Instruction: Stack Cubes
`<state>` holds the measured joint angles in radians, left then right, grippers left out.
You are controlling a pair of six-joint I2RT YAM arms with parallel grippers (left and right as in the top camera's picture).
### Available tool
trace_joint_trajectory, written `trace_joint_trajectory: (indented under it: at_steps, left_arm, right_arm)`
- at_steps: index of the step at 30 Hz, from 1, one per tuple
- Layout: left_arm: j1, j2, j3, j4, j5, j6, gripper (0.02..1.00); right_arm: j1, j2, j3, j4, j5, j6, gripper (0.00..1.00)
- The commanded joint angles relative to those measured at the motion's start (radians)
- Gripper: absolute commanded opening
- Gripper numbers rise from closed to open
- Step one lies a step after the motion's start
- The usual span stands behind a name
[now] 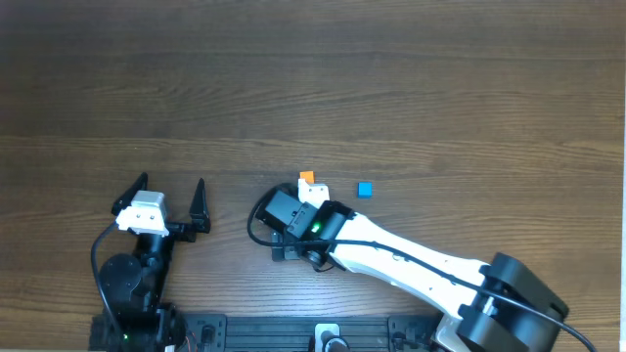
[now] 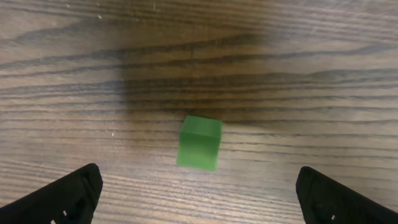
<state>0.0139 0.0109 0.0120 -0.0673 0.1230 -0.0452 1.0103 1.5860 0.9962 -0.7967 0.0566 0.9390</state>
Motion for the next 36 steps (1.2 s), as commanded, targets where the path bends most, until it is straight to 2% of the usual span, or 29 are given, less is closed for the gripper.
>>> trace_joint_trajectory:
  at_steps: [1, 27, 31, 33, 34, 36]
  left_arm:
    - [0.006, -0.008, -0.006, 0.000, -0.008, 0.012, 0.998]
    - [0.006, -0.008, -0.006, -0.001, -0.008, 0.012, 0.998]
    - [0.006, -0.008, -0.006, -0.001, -0.008, 0.012, 1.000]
    - [0.006, -0.008, -0.006, -0.001, -0.008, 0.012, 0.998]
    - [0.006, -0.008, -0.006, -0.001, -0.008, 0.012, 1.000]
    - [0.006, -0.008, -0.006, -0.001, -0.008, 0.012, 0.998]
  right_arm:
    - [0.026, 0.052, 0.019, 0.017, 0.020, 0.048, 0.993]
    - [0.044, 0.154, 0.019, 0.020, 0.042, 0.060, 0.987]
    - [0.044, 0.154, 0.019, 0.023, 0.044, 0.072, 0.906]
    - [0.044, 0.154, 0.019, 0.023, 0.047, 0.080, 0.831]
    - [0.044, 0.155, 0.019, 0.023, 0.047, 0.096, 0.763]
    - [0.044, 0.156, 0.019, 0.023, 0.047, 0.105, 0.724]
